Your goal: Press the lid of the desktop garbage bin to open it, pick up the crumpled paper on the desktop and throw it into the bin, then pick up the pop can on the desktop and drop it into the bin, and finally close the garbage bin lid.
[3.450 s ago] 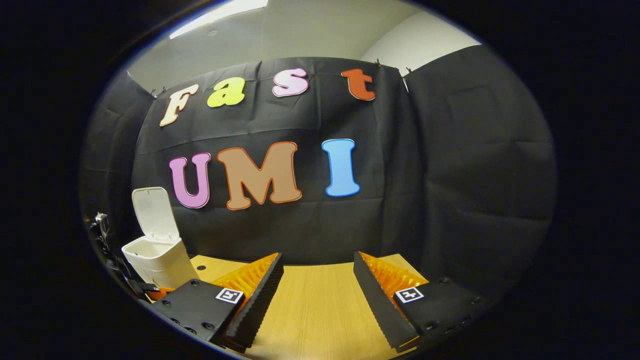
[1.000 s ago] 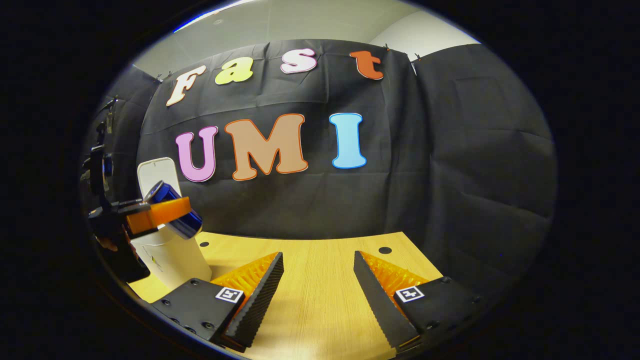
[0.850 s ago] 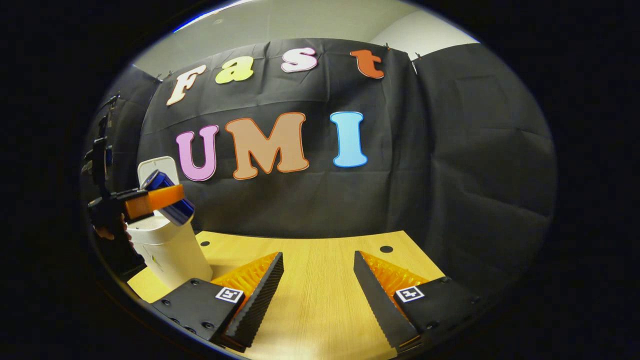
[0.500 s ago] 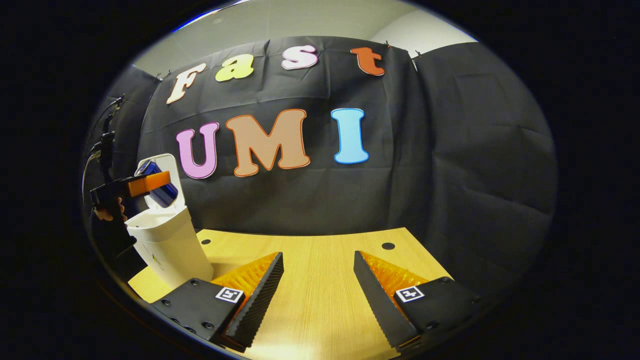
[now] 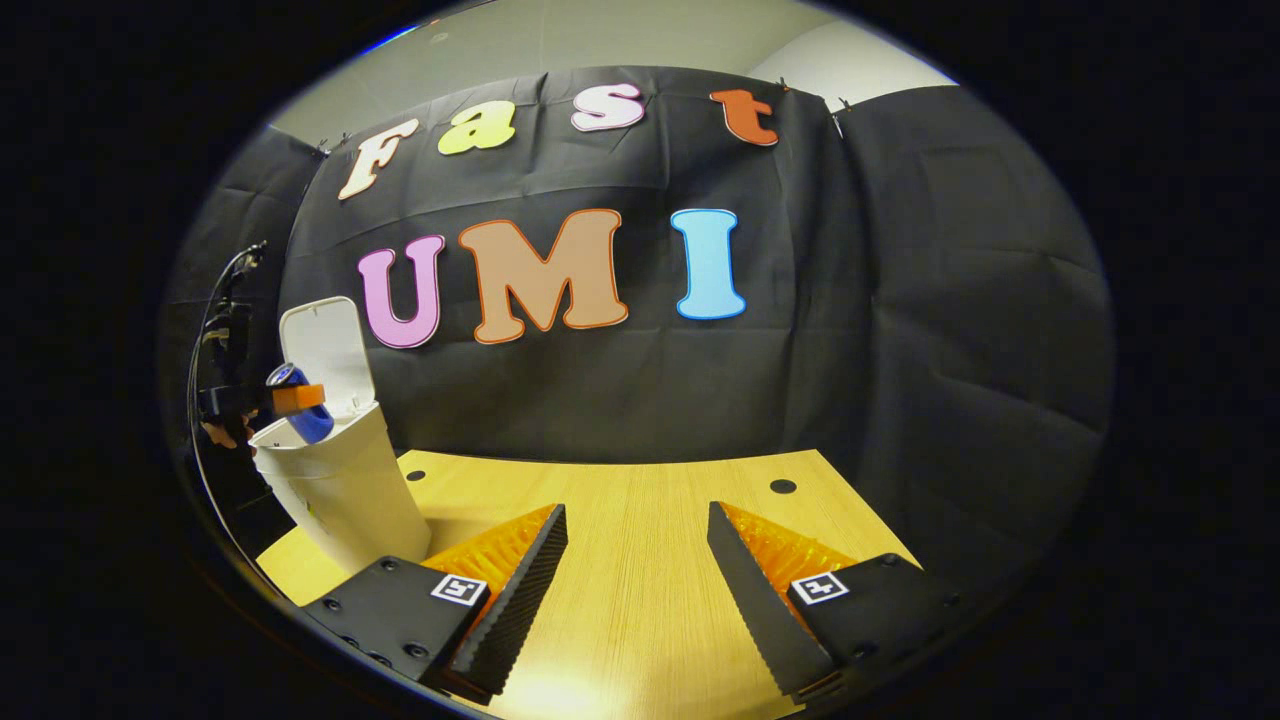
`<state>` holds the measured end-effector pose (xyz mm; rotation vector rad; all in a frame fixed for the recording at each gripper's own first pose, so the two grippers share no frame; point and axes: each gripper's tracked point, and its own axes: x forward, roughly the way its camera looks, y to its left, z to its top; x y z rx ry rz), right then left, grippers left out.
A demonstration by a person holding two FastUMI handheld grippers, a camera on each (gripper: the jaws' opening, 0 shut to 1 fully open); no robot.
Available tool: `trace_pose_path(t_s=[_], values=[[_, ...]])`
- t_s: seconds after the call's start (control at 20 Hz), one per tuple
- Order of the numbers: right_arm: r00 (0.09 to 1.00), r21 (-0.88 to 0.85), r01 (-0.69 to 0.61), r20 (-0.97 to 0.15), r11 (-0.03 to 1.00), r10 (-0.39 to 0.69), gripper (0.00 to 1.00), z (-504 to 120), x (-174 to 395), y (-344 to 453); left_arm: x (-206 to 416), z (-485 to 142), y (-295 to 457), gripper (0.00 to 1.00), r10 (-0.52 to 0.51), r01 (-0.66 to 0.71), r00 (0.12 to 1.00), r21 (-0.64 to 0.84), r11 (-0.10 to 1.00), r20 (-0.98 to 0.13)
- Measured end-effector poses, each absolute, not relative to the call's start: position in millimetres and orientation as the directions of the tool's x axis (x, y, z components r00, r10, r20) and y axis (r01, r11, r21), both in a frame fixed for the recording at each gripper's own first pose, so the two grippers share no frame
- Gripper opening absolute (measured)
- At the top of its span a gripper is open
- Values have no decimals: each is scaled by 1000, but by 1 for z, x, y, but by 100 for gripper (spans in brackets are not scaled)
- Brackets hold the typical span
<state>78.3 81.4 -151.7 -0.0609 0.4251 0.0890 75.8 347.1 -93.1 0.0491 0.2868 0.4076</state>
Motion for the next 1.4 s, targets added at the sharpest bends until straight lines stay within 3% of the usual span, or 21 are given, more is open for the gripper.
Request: trace_pose_path(t_s=[0.15,0.35,0.7,1.1,1.4], values=[[905,-43,-101,-419,994,74,95,-154,78,82,74,-99,350,78,409,-394,867,110,913,-285],[905,-43,-100,-419,994,74,95,-152,76,83,79,-68,347,94,398,-380,901,130,916,-174],[899,-24,-110,-429,994,89,95,-158,75,89,89,29,327,93,348,-353,936,162,922,58],[881,9,-138,-456,990,127,95,-170,76,103,125,112,345,93,347,-362,931,161,918,115],[883,-5,-111,-459,994,96,95,-174,72,91,177,109,376,93,362,-360,932,129,924,2]])
